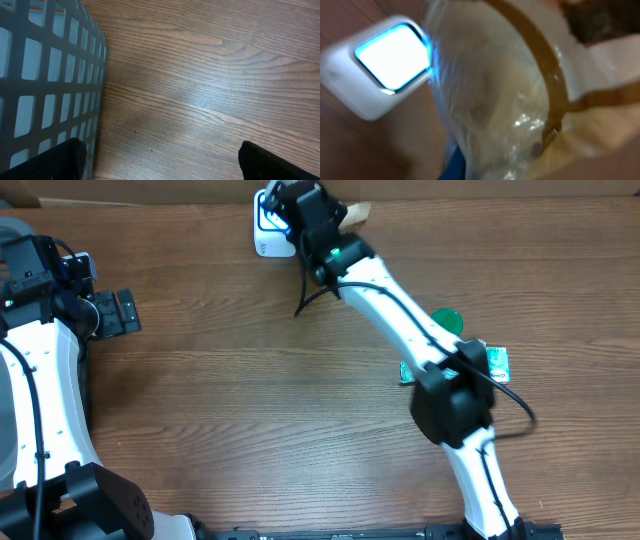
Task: Scan the item barcode
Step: 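Carry the snack bag right and lower it beside the jar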
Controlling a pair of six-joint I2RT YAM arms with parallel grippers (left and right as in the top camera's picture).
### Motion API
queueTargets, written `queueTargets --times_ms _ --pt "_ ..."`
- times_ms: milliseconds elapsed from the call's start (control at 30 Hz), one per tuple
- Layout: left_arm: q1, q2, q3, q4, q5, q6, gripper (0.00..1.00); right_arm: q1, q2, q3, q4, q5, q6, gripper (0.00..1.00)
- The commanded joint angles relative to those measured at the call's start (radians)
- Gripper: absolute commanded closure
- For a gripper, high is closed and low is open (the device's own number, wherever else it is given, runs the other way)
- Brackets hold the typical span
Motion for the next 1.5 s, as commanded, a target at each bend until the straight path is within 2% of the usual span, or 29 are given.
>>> queueTargets --times_ms 0,100,233,400,533,633,833,967,1233,1300,1333,1367,1467 --pt "0.005 -0.005 -0.003 0.004 -0.005 -0.013 0.01 -0.026 -0.246 0.015 -0.129 -0.211 0.403 0.96" --pt "0.005 -0.005 -0.003 0.004 -0.005 -0.013 0.0 -0.052 -0.351 0.016 -0.286 -0.327 0.624 0.96" --pt "0.005 -0.005 -0.003 0.005 -0.005 -0.013 0.0 -0.101 -0.468 0.016 -0.505 -0.488 0.76 0.96" --pt "0.005 -0.005 -0.003 0.005 -0.005 -0.013 0.0 -0.172 -0.552 0.016 -0.758 -0.636 0.772 0.96" --pt "0.005 -0.005 -0.003 0.005 -0.005 -0.013 0.01 -0.222 -0.549 0.011 -0.949 -0.637 0.772 0.96" --pt "0.005 -0.005 -0.003 0.005 -0.005 -0.013 0.01 -0.24 -0.532 -0.028 -1.03 -0.636 0.771 0.96" --pt "0.005 -0.005 -0.003 0.005 -0.005 -0.013 0.0 -0.254 -0.528 -0.269 -0.959 -0.621 0.771 0.96" --pt "0.005 -0.005 -0.003 0.004 -0.005 -0.013 0.0 -0.269 -0.528 -0.534 -0.752 -0.621 0.771 0.96" --pt "0.005 -0.005 -0.003 0.004 -0.005 -0.013 0.0 -0.272 -0.528 -0.825 -0.446 -0.526 0.737 0.96" --pt "0.005 -0.005 -0.003 0.004 -0.005 -0.013 0.01 -0.274 -0.528 -0.854 -0.422 -0.514 0.733 0.89" --pt "0.005 -0.005 -0.003 0.004 -0.005 -0.013 0.01 -0.274 -0.528 -0.859 -0.42 -0.512 0.73 0.78" --pt "0.005 -0.005 -0.003 0.004 -0.005 -0.013 0.0 -0.274 -0.528 -0.86 -0.421 -0.511 0.724 0.74" --pt "0.005 -0.005 -0.003 0.004 -0.005 -0.013 0.01 -0.275 -0.528 -0.853 -0.422 -0.512 0.714 0.66"
